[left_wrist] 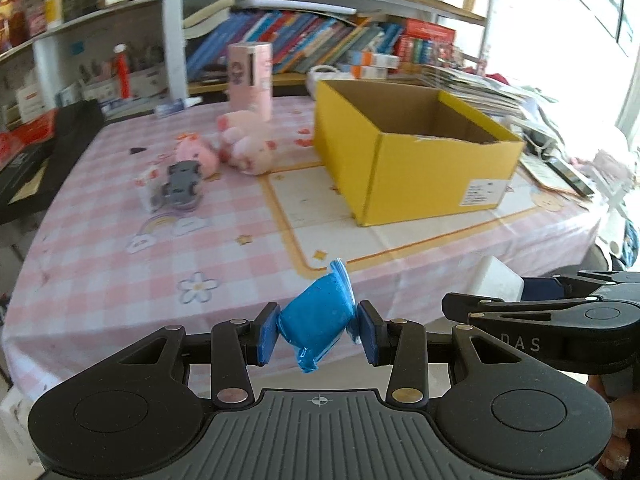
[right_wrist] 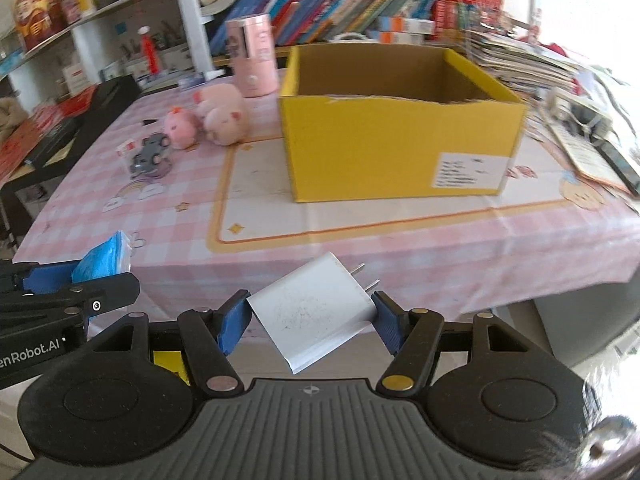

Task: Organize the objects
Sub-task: 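Carry the blue pouch with the left tool toward the yellow box while the right tool carries the charger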

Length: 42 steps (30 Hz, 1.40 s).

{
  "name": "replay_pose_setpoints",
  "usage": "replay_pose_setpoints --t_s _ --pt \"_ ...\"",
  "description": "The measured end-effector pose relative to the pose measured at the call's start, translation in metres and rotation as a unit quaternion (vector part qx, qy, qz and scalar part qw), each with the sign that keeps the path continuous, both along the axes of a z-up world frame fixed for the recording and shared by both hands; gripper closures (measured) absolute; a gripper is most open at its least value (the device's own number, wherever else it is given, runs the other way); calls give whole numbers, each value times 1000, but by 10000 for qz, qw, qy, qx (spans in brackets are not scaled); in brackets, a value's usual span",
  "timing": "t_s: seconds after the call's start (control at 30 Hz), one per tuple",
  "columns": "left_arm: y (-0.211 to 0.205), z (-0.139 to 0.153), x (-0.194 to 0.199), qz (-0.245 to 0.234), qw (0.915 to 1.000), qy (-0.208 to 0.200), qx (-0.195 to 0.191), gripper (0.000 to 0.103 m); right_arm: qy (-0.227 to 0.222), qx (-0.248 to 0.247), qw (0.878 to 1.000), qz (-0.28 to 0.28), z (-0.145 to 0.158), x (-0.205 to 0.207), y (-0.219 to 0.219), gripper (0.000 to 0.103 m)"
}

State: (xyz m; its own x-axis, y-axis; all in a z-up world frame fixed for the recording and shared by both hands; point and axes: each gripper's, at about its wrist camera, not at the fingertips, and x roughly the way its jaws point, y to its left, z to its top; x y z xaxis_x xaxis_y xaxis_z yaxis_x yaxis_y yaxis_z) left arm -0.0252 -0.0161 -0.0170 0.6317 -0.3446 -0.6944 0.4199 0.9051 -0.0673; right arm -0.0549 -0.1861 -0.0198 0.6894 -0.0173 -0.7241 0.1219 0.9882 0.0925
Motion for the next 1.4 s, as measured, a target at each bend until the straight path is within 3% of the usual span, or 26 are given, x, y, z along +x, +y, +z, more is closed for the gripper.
replay_pose_setpoints --t_s 0.43,1.4 --pt "-35 0 -4 -584 9983 -5 1 63 33 13 9976 -691 0 -27 -34 40" --pt "-78 3 12 -953 9953 -130 60 63 33 67 9950 -994 0 -18 -73 40"
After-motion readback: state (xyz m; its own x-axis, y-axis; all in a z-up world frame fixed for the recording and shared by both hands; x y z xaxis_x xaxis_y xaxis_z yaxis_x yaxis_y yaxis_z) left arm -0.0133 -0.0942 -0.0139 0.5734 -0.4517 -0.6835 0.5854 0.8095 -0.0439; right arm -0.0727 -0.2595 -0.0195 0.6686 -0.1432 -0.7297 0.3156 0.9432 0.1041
